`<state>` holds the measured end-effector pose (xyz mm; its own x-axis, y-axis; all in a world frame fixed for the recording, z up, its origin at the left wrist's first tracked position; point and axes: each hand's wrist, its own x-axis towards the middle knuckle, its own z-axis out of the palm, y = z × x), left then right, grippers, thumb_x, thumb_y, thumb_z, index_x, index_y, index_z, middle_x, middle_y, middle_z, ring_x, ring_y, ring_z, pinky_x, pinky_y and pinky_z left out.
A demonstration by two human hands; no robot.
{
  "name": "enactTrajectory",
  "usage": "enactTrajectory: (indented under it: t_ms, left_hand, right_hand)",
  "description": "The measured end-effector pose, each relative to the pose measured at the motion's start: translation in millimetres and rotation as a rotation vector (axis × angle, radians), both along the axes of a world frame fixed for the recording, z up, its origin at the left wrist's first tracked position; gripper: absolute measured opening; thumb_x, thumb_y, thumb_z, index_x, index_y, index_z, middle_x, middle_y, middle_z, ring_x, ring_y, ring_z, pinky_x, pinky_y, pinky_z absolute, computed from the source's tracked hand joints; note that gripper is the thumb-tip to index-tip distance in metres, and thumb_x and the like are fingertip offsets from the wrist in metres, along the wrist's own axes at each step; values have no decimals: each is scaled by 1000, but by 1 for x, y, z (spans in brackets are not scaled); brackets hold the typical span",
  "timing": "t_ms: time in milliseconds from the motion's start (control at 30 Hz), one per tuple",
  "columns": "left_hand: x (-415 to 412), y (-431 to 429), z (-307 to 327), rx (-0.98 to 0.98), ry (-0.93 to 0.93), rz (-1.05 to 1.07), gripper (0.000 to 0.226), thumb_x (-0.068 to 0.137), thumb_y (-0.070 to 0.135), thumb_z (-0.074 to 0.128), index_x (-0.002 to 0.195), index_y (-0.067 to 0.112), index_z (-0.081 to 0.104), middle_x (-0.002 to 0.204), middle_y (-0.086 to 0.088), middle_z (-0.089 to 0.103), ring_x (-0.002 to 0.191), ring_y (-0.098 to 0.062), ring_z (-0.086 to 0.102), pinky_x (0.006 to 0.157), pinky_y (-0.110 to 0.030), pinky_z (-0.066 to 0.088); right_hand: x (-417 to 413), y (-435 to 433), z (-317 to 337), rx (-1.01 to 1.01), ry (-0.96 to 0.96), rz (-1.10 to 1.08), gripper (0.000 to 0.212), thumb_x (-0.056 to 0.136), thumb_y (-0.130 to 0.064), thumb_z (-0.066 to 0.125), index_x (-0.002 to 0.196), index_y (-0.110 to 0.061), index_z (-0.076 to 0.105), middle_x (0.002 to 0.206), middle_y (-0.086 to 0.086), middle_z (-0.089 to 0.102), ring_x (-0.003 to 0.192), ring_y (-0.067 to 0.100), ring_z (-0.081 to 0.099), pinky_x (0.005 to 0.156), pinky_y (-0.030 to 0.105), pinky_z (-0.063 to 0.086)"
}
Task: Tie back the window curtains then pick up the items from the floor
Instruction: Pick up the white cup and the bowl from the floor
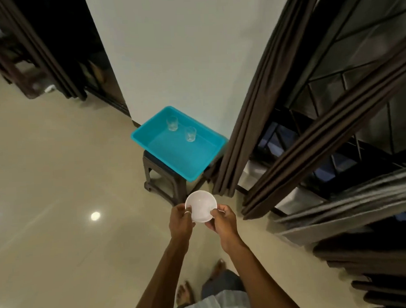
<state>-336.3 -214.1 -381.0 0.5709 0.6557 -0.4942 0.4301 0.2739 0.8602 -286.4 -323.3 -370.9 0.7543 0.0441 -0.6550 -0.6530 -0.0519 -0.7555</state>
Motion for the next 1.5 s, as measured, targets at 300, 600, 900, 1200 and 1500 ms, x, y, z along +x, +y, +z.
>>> enactTrajectory:
  t_ms: [300, 600, 900, 1200, 1500]
  left_hand:
    - [98, 68, 2, 124, 42, -61, 18, 96, 12, 59, 113, 13, 55, 97, -1, 63, 80, -13, 62, 55, -18, 52]
    - [209, 105, -3, 84, 93, -36, 22, 97, 13, 58, 120, 14, 57, 117, -7, 64, 104, -28, 63, 83, -43, 60]
    - [273, 137, -7, 182, 181, -212, 22, 95, 15, 60, 117, 13, 56, 111, -3, 61, 97, -22, 59, 69, -29, 55]
    - [340, 199, -31, 221, 197, -508, 13, 90, 13, 64, 99, 22, 60, 97, 1, 67, 94, -26, 65, 87, -52, 57]
    - [396, 241, -71, 251, 240, -875, 17, 96, 22, 60, 112, 21, 62, 113, -2, 69, 102, -24, 64, 89, -49, 57]
  right_hand:
    - [106, 65, -11, 4, -40, 41, 33, 96, -16, 64, 129, -18, 59, 124, 8, 64, 105, 25, 65, 81, 37, 64]
    - [208, 101, -9, -57, -72, 41, 32, 96, -7, 60, 128, -14, 60, 124, 8, 62, 109, 26, 63, 62, 20, 60]
    - [249, 129, -23, -116, -65, -42, 36, 96, -19, 68, 131, -18, 58, 127, 4, 65, 113, 25, 66, 89, 39, 62]
    - [295, 180, -32, -237, -69, -171, 28, 99, -25, 62, 127, -23, 61, 117, -2, 67, 100, 16, 66, 77, 28, 62]
    - [333, 211, -61, -342, 60, -278, 21, 100, -15, 56, 118, -25, 51, 103, -2, 61, 85, 11, 61, 65, 19, 53]
